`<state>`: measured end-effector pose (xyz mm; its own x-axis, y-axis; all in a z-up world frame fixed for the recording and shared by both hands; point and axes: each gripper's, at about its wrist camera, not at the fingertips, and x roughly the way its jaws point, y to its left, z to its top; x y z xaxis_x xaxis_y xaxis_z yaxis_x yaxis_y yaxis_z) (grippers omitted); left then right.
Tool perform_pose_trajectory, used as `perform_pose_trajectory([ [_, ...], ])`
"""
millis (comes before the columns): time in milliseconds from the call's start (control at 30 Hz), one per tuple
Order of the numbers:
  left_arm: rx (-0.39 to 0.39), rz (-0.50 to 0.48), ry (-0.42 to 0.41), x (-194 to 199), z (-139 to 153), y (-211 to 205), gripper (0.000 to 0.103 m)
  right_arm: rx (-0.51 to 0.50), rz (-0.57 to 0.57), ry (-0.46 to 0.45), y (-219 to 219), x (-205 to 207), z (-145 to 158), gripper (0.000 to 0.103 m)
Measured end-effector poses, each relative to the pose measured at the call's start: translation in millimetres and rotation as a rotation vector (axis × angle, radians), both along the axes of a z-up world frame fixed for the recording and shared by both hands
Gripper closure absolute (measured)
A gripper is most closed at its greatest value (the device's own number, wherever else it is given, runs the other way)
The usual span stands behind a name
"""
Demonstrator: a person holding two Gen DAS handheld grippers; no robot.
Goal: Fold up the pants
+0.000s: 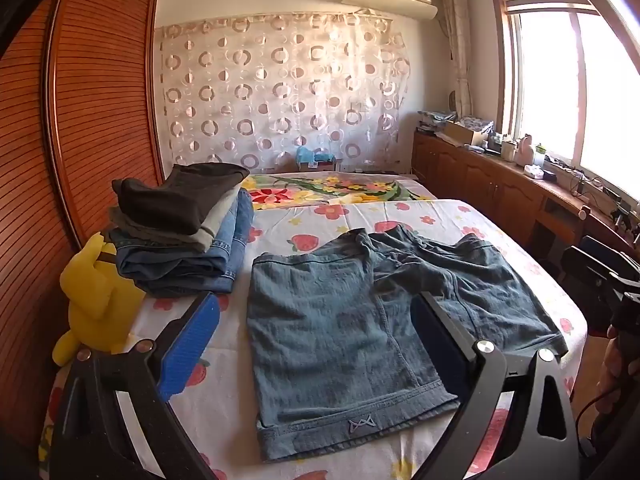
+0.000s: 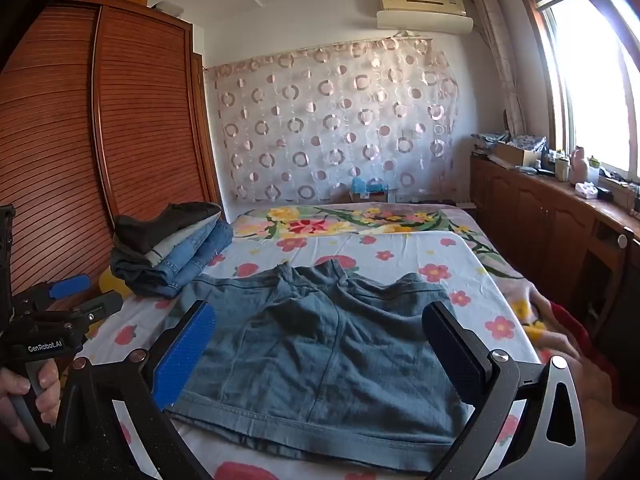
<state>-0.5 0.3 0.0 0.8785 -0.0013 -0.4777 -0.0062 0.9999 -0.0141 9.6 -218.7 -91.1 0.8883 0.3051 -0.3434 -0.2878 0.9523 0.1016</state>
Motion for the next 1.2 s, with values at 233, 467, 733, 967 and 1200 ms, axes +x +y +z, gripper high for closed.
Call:
perform_pose_trajectory([
  [233, 0.006, -0.001, -0.003, -1.4, -0.3, -0.4, 0.006, 0.002, -0.005, -0.010, -0.6, -1.1, 0.3, 0.000],
  [467, 0.005, 0.003, -0.005, 0.6, 2.6, 5.6, 0.006, 0.003, -0.003, -0.009, -1.8, -4.6, 1.3, 0.000],
  [733, 0.007, 0.005, -0.007, -0.8, 2.7, 4.8, 0.006, 0.003, -0.004, -0.007, 0.4, -2.0, 0.2, 0.000],
  [967, 0.007, 0.004, -0.010, -1.1, 2.5, 5.2, 0.006, 0.005, -0.006, -0.003, -0.5, -0.8, -0.8, 0.000],
  [1200, 0.008, 0.005, -0.011, -0.4, 4.4, 6.9, 0.006, 0.006, -0.007, -0.001, -0.6, -1.8, -1.5, 0.000],
])
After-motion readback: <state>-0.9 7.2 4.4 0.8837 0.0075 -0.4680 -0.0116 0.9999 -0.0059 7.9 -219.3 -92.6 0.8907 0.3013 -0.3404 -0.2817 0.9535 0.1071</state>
